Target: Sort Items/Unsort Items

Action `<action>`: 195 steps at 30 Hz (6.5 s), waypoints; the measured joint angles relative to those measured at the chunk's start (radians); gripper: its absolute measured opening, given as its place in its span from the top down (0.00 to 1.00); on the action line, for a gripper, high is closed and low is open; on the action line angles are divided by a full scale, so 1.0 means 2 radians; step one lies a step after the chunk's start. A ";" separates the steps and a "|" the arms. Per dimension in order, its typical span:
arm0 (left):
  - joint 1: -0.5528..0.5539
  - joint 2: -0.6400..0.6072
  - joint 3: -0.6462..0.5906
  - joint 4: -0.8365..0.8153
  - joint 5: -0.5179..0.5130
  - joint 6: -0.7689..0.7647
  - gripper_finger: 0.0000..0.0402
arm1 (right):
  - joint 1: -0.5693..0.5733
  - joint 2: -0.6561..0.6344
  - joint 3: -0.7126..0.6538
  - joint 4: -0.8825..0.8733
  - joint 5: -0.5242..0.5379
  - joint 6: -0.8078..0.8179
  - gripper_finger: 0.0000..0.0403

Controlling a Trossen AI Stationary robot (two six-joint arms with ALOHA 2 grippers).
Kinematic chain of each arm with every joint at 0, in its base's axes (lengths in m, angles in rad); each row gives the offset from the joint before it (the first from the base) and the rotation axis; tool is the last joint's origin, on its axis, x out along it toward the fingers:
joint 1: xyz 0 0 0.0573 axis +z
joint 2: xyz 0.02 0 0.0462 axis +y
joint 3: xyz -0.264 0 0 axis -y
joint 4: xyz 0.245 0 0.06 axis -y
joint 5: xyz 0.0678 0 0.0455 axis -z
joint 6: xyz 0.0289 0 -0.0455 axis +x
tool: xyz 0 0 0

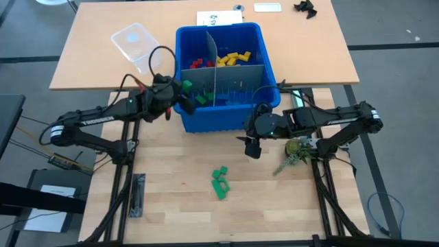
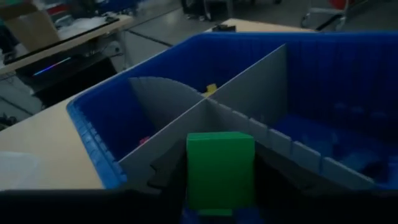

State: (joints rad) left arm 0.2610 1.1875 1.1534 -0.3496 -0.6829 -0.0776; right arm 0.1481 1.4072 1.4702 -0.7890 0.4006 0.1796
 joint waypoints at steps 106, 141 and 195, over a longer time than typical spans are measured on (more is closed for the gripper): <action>-0.190 -0.026 0.000 -0.083 0.014 -0.081 0.35 | -0.007 0.236 -0.061 0.113 -0.160 -0.215 0.24; -0.191 -0.026 0.000 -0.111 0.030 -0.096 0.35 | -0.010 0.302 -0.062 0.169 -0.229 -0.353 0.60; -0.186 -0.034 0.043 -0.080 0.033 -0.044 0.35 | -0.256 0.178 -0.026 0.511 -0.150 -0.125 0.39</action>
State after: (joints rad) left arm -0.1104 1.1194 1.2400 -0.5101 -0.6163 -0.1654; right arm -0.3637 1.7636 1.4174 0.2338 0.1006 -0.0711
